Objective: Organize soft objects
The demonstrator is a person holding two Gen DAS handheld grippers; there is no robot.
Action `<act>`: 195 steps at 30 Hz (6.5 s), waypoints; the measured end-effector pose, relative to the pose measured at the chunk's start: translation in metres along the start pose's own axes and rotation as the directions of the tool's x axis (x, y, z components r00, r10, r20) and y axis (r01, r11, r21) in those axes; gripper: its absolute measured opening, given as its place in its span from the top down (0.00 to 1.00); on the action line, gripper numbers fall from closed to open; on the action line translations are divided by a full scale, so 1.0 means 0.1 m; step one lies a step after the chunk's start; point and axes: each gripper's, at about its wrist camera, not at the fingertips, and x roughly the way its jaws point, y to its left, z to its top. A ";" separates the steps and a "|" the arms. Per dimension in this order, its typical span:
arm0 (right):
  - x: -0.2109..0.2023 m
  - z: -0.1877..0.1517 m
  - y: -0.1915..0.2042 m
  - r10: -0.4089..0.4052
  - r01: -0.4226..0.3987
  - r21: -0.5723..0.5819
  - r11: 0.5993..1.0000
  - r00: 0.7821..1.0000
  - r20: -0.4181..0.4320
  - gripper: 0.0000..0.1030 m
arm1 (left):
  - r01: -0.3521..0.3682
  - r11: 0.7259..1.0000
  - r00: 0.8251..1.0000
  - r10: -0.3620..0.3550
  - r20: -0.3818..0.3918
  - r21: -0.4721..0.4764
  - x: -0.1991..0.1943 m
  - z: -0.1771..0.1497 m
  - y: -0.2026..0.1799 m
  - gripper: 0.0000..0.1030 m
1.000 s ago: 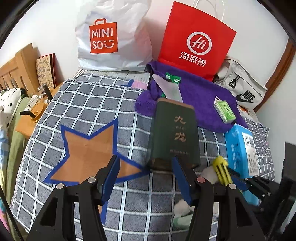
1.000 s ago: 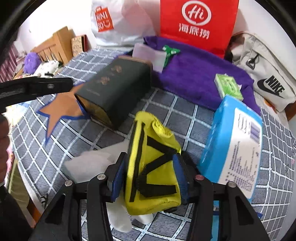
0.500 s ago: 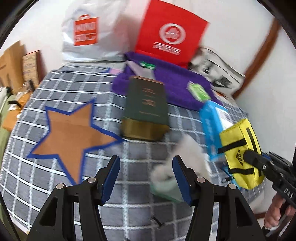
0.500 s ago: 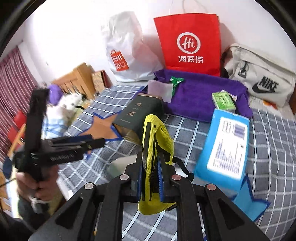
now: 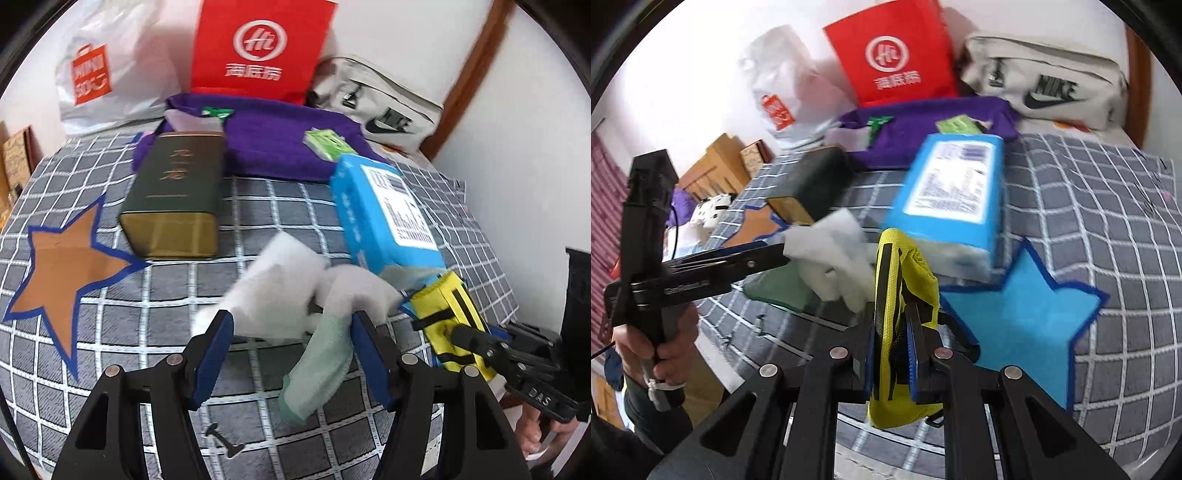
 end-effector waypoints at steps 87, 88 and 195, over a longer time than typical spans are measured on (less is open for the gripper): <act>-0.67 0.39 -0.05 0.055 -0.043 -0.065 0.997 0.980 0.189 0.89 | -0.108 0.984 0.977 0.132 0.166 -0.144 -0.72 0.20 0.49 0.81; -0.68 0.43 -0.05 0.052 -0.040 -0.066 0.997 0.979 0.195 0.89 | -0.106 0.984 0.977 0.129 0.168 -0.144 -0.73 0.22 0.49 0.81; 1.06 2.62 -0.09 -0.076 0.097 -0.184 0.978 0.990 0.116 0.30 | -0.173 0.980 0.984 0.168 -0.058 -0.103 0.68 2.21 0.91 0.39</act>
